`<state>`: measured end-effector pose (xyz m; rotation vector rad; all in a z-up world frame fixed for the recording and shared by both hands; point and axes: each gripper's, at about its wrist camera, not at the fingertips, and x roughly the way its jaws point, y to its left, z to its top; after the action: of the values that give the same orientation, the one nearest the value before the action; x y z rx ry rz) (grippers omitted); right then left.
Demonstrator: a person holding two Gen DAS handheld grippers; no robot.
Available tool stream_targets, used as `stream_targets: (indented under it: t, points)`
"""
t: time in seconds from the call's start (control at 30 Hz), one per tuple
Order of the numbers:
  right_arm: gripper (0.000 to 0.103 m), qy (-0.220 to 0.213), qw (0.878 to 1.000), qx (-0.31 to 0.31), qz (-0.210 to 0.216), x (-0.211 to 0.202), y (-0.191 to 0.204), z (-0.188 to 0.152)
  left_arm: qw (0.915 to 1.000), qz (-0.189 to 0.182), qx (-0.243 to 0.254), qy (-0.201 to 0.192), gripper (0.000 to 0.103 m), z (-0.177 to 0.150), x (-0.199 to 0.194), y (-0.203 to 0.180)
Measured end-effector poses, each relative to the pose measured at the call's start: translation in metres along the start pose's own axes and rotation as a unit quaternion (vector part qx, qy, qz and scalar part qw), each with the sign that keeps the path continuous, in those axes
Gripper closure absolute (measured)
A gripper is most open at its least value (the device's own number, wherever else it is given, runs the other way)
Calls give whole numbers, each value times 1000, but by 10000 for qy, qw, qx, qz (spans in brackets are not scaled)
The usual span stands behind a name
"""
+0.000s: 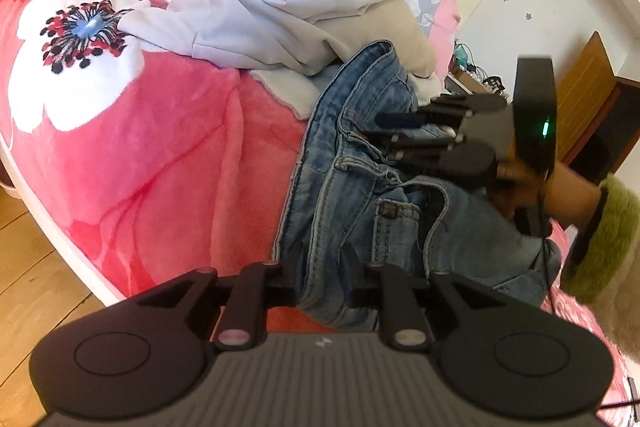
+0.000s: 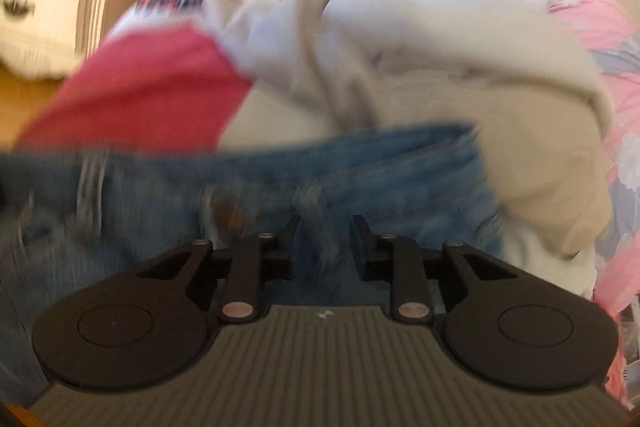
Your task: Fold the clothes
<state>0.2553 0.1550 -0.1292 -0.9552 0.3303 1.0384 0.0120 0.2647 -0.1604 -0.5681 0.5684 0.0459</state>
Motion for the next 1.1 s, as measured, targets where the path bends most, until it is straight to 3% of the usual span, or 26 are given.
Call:
stream_targets:
  t: [0.13, 0.33, 0.43, 0.57, 0.73, 0.8, 0.97, 1.03, 1.1]
  points:
    - [77, -41, 9983, -324, -490, 7, 13, -3, 10000, -29, -4, -62, 81, 1, 2, -1]
    - [83, 129, 9913, -1149, -635, 13, 30, 4, 9998, -103, -67, -158, 79, -1, 3, 1]
    - [81, 246, 9840, -1504, -924, 20, 37, 5, 9996, -148, -140, -196, 79, -2, 3, 4]
    - [79, 344, 9830, -1356, -1191, 23, 33, 5, 9995, -192, -144, -217, 79, -3, 3, 6]
    - [83, 608, 9906, -909, -819, 21, 20, 6, 9994, -218, -136, -218, 79, -3, 4, 8]
    - [83, 480, 9923, -820, -789, 25, 14, 6, 9993, -236, -161, -230, 79, -3, 4, 8]
    - [84, -104, 9849, -1043, -1376, 30, 16, 7, 9988, -301, -263, -269, 80, -5, 4, 12]
    - [96, -313, 9820, -985, -1579, 33, 15, 10, 9986, -331, -319, -268, 80, -5, 4, 14]
    - [99, -552, 9784, -864, -1793, 36, 9, 17, 9984, -352, -337, -271, 80, -6, 4, 15]
